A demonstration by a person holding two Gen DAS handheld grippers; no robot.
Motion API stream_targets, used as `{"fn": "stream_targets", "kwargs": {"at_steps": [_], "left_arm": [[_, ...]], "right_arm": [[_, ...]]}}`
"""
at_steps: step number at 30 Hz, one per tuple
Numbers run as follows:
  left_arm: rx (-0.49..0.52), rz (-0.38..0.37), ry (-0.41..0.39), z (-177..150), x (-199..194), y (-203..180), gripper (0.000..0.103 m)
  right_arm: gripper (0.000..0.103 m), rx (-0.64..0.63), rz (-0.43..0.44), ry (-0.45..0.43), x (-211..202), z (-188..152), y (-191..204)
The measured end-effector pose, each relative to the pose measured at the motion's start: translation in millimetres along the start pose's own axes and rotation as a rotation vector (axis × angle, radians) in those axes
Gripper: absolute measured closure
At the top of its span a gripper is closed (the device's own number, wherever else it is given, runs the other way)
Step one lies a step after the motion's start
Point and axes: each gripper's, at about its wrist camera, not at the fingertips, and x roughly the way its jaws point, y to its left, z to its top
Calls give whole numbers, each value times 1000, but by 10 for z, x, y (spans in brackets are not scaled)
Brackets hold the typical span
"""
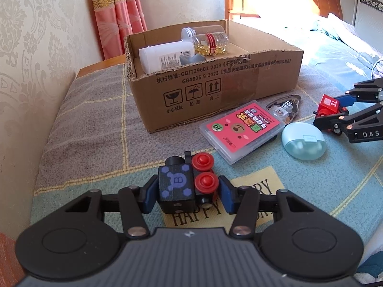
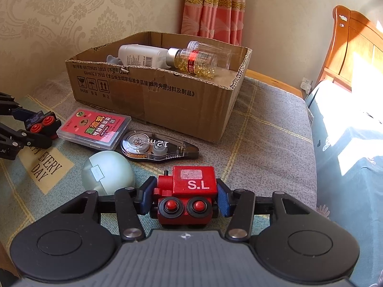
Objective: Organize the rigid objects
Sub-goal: 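Carry both toys over the box and open both grippers to drop them in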
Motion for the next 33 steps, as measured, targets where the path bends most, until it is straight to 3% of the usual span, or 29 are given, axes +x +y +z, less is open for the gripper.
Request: {"fn": "stream_targets", "kwargs": {"at_steps": [21, 33], "left_arm": [[22, -16, -28, 240, -314, -20, 54], [53, -32, -125, 651, -580, -64, 54]], "right_arm": [[46, -98, 14, -15, -340, 251, 28], [46, -145, 42, -136, -404, 1043, -35]]}}
